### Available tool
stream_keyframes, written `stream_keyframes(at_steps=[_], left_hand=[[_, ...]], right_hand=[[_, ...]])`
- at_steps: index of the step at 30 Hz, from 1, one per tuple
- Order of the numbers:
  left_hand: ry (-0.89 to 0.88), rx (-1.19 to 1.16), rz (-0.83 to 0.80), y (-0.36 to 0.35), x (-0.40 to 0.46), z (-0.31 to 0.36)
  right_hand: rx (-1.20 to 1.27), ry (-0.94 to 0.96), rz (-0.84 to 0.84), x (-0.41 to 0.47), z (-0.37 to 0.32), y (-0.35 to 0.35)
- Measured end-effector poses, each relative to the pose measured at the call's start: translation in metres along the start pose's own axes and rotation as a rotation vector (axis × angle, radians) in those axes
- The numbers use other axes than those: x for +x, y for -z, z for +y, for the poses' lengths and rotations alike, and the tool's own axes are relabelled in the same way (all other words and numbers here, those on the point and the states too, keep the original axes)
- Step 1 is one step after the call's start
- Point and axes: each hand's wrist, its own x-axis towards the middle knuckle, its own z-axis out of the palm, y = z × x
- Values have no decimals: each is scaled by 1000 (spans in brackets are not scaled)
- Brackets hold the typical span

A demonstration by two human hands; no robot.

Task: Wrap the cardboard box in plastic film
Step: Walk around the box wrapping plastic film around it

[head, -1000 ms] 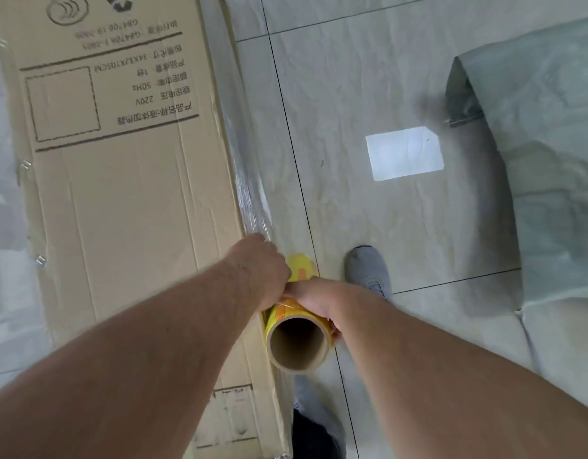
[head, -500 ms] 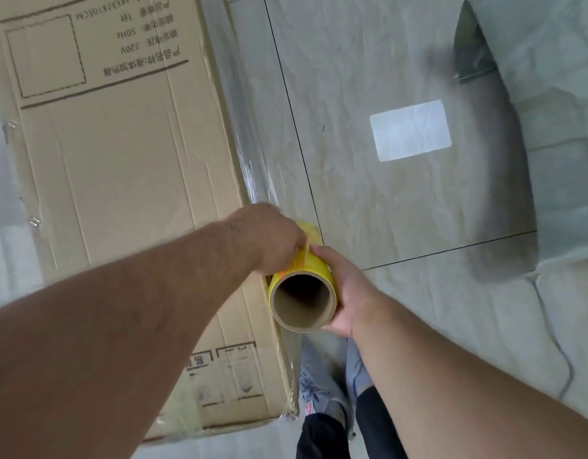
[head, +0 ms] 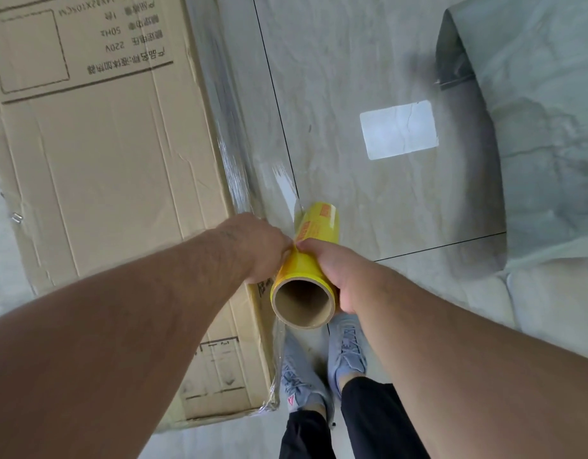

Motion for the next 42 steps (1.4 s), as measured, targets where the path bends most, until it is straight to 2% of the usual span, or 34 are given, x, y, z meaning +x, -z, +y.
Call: stream_keyframes(at_steps=[6, 9, 11, 13, 18, 20, 22, 25, 29, 31, 35, 38, 42], left_hand=[[14, -5, 45, -7, 2, 2], [11, -44, 91, 1, 4, 2], [-10, -40, 101, 6, 3, 3], [-30, -1, 98, 6, 0, 7], [-51, 102, 92, 9, -5, 13], [-58, 173, 61, 15, -3, 14], [-74, 253, 12, 16, -2, 14], [-104, 325, -50, 5, -2, 15], [-148, 188, -53, -11, -7, 16], [-146, 146, -47, -15, -9, 20], [-154, 143, 28, -21, -7, 29], [-144, 108, 45, -23, -1, 35], [-130, 101, 54, -25, 0, 23]], right_hand=[[-29, 67, 43, 1, -4, 1], [110, 13, 26, 1, 2, 9], [92, -7, 15, -7, 3, 16], [-75, 2, 27, -15, -1, 23], [-828, 104, 108, -30, -27, 24], [-969, 92, 79, -39, -38, 21], [-1078, 81, -30, -48, -41, 14], [-1136, 63, -122, -57, -35, 0], [-904, 35, -178, -44, -13, -17], [-711, 20, -118, -26, 7, -18], [-79, -13, -62, 19, 64, -12], [387, -44, -131, 16, 84, -14], [767, -109, -208, 20, 95, -15]])
